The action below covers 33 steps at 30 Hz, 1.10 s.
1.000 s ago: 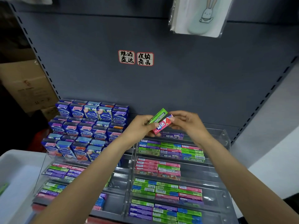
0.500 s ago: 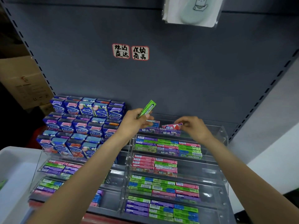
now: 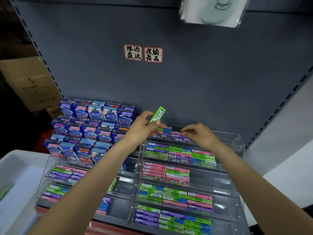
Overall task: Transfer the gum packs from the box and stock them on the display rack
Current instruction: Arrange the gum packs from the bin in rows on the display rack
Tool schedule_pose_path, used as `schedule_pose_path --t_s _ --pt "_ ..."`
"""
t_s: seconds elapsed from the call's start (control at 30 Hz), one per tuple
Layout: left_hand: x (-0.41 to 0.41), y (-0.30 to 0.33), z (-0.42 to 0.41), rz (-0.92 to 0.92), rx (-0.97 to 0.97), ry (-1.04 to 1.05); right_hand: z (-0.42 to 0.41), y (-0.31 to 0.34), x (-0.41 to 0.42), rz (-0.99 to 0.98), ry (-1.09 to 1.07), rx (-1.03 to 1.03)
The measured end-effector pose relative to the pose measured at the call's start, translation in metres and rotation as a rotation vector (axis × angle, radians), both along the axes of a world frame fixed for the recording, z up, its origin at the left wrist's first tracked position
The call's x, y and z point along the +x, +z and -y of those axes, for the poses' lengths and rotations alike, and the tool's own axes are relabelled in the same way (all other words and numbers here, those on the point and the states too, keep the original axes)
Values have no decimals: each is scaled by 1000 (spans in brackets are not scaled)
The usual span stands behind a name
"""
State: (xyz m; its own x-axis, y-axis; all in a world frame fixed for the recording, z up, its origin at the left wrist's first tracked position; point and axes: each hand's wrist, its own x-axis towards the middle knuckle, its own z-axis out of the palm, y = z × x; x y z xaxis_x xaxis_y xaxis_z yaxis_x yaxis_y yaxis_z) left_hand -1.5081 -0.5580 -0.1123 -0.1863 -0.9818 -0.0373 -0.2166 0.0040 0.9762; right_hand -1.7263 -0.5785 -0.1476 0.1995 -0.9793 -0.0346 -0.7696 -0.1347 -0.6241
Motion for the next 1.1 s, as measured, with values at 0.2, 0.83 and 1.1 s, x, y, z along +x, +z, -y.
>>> schedule_pose_path --t_s 0.2,0.83,1.1 --pt "1 0 1 9 -5 -37 -3 9 1 72 -51 -71" --pt "-40 0 7 16 -88 -72 -24 32 -1 1030 -120 9" --pt "-15 -11 14 535 -304 -42 -6 30 -11 242 -201 -298"
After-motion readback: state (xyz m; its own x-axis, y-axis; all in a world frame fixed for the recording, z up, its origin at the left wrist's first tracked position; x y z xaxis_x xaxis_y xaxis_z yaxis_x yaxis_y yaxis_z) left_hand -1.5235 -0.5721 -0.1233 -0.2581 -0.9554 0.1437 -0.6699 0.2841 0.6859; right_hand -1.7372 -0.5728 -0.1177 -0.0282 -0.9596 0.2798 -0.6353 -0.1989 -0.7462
